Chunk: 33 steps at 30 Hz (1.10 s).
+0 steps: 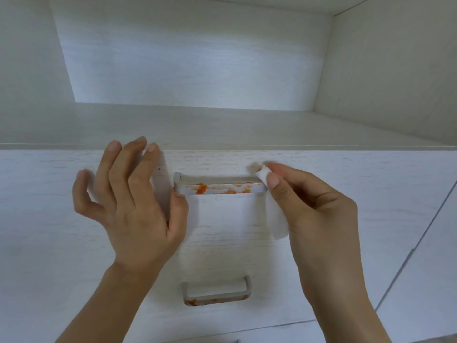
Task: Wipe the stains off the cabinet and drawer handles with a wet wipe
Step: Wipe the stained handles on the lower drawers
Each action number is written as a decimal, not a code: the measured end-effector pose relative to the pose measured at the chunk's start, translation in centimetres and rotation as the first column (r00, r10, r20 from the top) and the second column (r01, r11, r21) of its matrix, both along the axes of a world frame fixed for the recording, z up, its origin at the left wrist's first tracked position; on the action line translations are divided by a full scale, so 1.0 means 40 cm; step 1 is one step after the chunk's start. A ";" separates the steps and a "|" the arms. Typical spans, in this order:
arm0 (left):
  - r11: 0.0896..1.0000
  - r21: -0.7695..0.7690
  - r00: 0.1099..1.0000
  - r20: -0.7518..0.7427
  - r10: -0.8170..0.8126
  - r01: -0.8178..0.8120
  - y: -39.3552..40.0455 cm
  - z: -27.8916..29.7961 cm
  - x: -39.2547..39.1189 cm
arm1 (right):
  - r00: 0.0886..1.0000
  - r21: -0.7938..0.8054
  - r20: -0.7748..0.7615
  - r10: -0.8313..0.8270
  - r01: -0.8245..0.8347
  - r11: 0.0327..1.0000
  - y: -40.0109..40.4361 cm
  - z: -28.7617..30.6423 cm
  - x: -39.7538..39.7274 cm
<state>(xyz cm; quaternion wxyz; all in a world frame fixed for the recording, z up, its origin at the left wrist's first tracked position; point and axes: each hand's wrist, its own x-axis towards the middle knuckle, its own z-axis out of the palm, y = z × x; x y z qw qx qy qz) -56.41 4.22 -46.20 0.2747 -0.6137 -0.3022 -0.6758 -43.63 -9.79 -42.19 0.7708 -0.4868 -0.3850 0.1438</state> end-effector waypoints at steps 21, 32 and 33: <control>1.000 -0.007 1.000 0.018 -0.002 0.002 -0.004 0.000 0.008 | 0.994 0.134 -0.039 -0.101 0.106 0.985 0.024 -0.027 -0.029; 1.000 -0.022 1.000 -0.002 0.011 -0.011 -0.007 0.001 0.007 | 0.974 0.186 0.045 -0.223 0.211 0.960 0.025 -0.048 -0.041; 1.000 -0.024 1.000 -0.002 0.014 -0.014 -0.008 0.001 0.007 | 0.972 0.179 0.054 -0.227 0.215 0.960 0.029 -0.050 -0.042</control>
